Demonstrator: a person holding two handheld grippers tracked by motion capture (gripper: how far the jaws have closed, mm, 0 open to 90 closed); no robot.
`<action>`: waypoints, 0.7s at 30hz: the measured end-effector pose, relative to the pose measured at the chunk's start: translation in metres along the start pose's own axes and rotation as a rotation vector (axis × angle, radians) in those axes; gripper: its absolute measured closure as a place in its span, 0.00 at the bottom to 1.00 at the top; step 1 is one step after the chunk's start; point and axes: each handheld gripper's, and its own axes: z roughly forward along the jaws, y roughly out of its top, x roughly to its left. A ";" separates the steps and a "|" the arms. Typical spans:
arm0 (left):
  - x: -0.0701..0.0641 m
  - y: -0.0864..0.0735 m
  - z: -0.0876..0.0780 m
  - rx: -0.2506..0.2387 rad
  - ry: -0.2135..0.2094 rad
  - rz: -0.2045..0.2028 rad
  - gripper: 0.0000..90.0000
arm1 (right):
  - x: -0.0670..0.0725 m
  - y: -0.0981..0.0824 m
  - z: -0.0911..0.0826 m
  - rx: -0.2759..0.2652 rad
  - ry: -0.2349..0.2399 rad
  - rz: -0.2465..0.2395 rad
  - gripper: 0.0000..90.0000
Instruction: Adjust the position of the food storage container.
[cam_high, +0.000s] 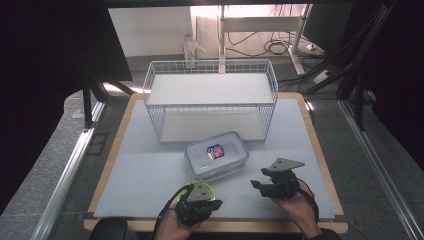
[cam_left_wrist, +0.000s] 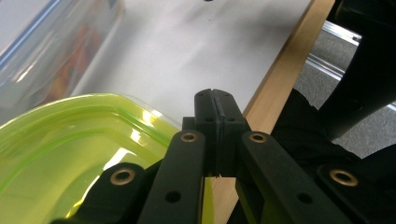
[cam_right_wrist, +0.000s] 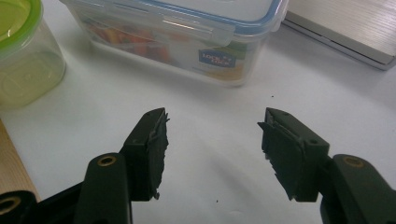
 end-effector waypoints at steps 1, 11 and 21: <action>0.001 -0.001 -0.001 0.000 0.005 -0.006 1.00 | 0.000 0.000 0.000 -0.002 0.001 0.000 0.45; 0.023 -0.014 -0.015 0.045 0.105 -0.034 1.00 | 0.000 0.000 0.000 0.001 0.003 0.004 0.45; 0.054 -0.021 -0.033 0.016 0.127 -0.070 1.00 | 0.000 0.000 0.001 0.004 0.005 0.004 0.44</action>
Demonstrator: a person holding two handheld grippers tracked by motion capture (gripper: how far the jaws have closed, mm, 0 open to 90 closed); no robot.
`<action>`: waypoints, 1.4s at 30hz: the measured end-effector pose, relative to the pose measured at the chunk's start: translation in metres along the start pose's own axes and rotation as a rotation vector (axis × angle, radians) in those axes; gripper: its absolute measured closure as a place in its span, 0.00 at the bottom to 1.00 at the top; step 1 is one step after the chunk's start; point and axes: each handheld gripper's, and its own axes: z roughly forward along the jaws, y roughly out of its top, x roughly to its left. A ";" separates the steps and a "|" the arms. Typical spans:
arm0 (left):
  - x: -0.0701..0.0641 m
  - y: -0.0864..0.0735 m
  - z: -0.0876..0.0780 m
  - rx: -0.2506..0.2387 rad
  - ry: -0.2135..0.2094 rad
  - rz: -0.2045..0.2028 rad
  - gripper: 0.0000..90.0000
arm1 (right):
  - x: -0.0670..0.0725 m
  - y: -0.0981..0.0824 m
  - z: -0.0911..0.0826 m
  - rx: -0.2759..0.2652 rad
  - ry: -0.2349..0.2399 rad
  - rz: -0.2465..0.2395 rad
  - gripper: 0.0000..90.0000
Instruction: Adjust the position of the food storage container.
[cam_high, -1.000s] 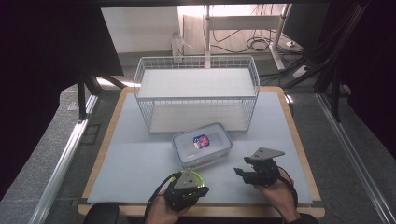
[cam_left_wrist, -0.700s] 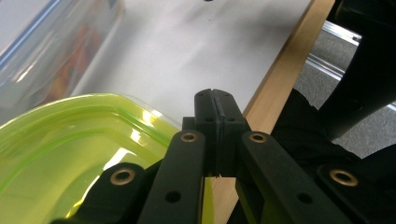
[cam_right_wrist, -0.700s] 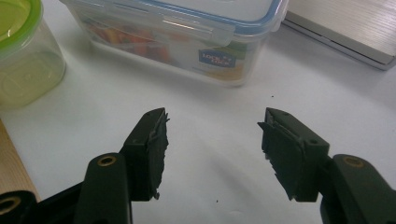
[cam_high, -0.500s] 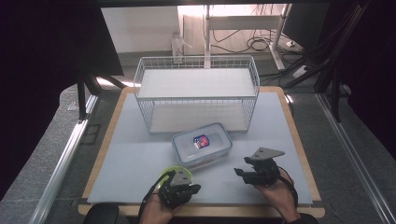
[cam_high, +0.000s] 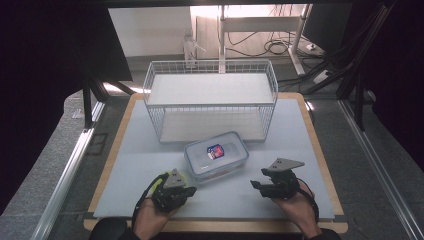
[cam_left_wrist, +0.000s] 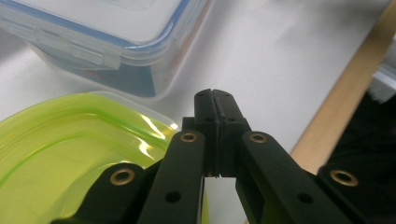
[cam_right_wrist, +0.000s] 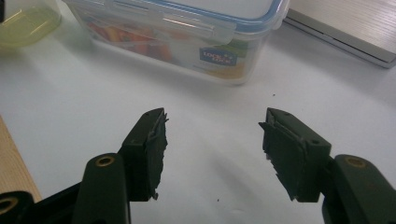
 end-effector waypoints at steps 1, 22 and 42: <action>0.000 0.000 -0.004 -0.013 0.005 0.003 1.00 | 0.000 0.000 0.000 0.000 0.000 0.001 0.44; -0.001 -0.033 -0.026 -0.008 0.008 -0.058 1.00 | 0.000 0.000 0.000 0.001 0.000 0.004 0.44; 0.053 -0.036 -0.039 -0.003 0.093 -0.115 1.00 | 0.001 0.000 0.001 0.003 0.004 0.002 0.44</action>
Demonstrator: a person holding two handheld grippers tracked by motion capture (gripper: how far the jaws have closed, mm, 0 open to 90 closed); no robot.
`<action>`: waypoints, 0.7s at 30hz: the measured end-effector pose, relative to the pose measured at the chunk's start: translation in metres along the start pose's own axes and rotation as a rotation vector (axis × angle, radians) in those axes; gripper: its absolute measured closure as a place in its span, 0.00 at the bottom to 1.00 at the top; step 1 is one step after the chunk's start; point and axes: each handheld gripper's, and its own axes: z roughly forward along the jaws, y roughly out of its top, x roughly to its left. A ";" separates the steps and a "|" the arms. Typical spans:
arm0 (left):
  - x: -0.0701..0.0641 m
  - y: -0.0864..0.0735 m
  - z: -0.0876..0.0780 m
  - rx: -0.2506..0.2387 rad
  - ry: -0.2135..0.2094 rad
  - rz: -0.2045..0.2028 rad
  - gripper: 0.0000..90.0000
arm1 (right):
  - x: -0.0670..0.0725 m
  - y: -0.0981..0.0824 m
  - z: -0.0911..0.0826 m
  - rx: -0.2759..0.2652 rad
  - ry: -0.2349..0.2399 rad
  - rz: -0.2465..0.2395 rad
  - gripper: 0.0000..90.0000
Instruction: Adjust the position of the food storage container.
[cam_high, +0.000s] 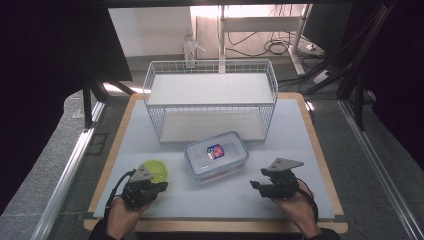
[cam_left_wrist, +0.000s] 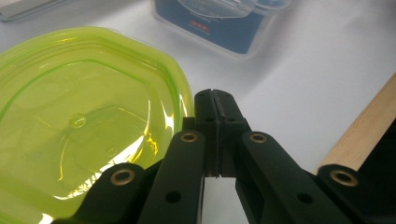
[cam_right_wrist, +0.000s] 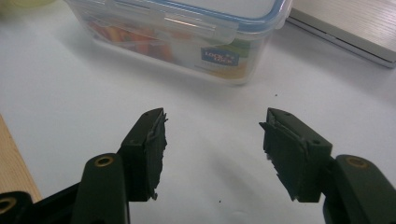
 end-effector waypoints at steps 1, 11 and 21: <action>0.000 -0.001 -0.002 -0.001 -0.001 0.000 1.00 | 0.000 0.000 0.000 0.000 0.000 0.000 0.44; -0.007 -0.025 -0.015 0.093 0.022 -0.014 1.00 | 0.000 0.000 -0.001 -0.005 -0.005 0.001 0.44; 0.025 -0.034 -0.005 0.124 0.076 -0.102 1.00 | 0.001 0.000 0.000 0.000 -0.002 -0.005 0.44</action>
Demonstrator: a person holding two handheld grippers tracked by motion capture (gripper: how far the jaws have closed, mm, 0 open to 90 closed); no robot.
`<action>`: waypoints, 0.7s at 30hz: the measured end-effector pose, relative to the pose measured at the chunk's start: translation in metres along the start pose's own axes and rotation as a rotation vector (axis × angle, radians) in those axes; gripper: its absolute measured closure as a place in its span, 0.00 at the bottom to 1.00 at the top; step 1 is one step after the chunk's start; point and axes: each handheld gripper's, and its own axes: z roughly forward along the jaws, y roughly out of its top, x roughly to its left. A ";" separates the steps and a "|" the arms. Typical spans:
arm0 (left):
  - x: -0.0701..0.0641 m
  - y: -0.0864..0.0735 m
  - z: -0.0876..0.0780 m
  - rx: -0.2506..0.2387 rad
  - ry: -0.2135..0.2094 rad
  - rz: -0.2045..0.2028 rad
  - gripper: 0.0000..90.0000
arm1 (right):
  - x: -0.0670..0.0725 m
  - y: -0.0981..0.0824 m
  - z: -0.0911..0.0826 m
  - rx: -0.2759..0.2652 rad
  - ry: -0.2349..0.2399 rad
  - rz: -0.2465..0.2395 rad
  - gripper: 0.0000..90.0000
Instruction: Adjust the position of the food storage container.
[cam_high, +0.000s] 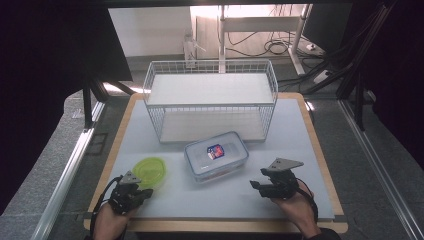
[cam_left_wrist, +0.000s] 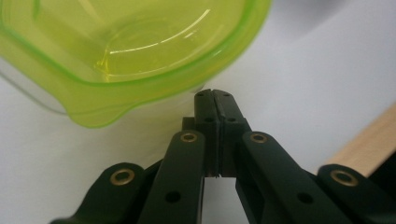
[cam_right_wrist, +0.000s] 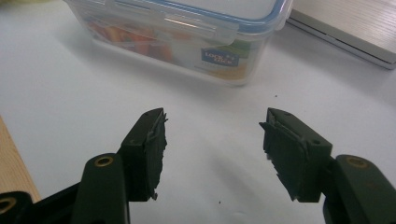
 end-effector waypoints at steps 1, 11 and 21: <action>0.003 0.000 0.002 0.003 0.005 -0.003 1.00 | 0.000 0.000 0.000 0.000 0.000 0.000 0.44; 0.034 0.009 0.013 0.022 0.062 -0.030 0.99 | 0.000 0.000 0.002 0.003 0.000 -0.002 0.44; 0.020 0.004 -0.003 -0.023 0.024 -0.009 0.89 | -0.002 0.001 -0.002 -0.005 -0.019 -0.010 0.44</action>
